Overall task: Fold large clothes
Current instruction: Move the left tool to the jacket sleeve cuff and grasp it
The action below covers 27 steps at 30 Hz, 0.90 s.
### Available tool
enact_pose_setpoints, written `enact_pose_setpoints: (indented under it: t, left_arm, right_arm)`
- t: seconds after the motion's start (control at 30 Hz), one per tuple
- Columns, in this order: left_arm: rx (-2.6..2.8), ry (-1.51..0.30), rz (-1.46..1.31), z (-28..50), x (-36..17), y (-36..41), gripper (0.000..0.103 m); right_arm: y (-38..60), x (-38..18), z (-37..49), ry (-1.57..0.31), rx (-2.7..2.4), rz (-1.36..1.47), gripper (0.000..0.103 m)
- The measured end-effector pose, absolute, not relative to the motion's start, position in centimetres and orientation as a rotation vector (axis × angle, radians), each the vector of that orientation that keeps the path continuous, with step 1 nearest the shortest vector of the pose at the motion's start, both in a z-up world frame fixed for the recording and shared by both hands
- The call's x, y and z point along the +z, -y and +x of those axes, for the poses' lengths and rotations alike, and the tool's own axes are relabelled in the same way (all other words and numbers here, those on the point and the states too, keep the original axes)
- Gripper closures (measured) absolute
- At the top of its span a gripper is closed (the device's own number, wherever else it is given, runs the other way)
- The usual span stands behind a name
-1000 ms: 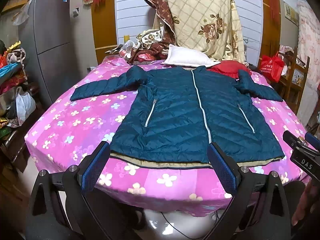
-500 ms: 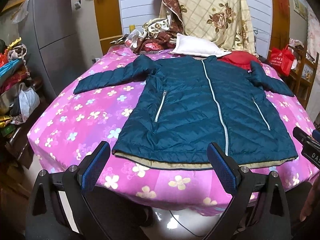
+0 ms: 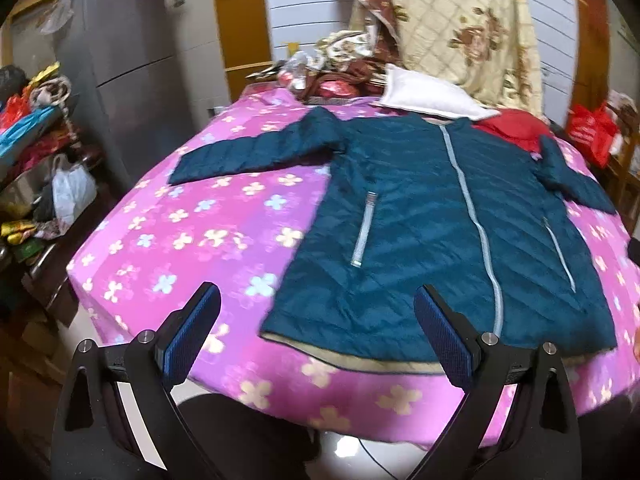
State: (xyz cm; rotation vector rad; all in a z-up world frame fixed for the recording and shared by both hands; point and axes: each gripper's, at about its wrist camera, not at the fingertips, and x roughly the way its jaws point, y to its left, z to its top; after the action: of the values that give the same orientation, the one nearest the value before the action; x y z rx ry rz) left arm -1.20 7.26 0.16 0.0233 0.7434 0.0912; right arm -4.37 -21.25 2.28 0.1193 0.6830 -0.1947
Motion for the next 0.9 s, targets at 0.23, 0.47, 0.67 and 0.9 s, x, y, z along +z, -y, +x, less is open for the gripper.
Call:
enact_pose_setpoints:
  t: [0.23, 0.47, 0.67, 0.9]
  left_arm:
    - [0.193, -0.746, -0.05, 1.2, 0.8, -11.4, 0.005]
    - [0.274, -0.724, -0.072, 3.0, 1.8, -14.9, 0.005]
    - [0.334, -0.706, -0.053, 5.2, 3.1, -18.1, 0.005]
    - [0.311, -0.677, -0.148, 8.9, 5.1, -23.0, 0.005]
  right_arm:
    - [20.1, 4.6, -1.9, -0.644, -0.153, 0.108, 0.01]
    - [19.5, 5.4, 0.0, -0.649, -0.116, 0.13, 0.01]
    - [19.2, 3.3, 1.4, -0.706, -0.128, 0.103, 0.01]
    - [20.1, -0.5, 2.8, -0.812, -0.146, 0.144, 0.01]
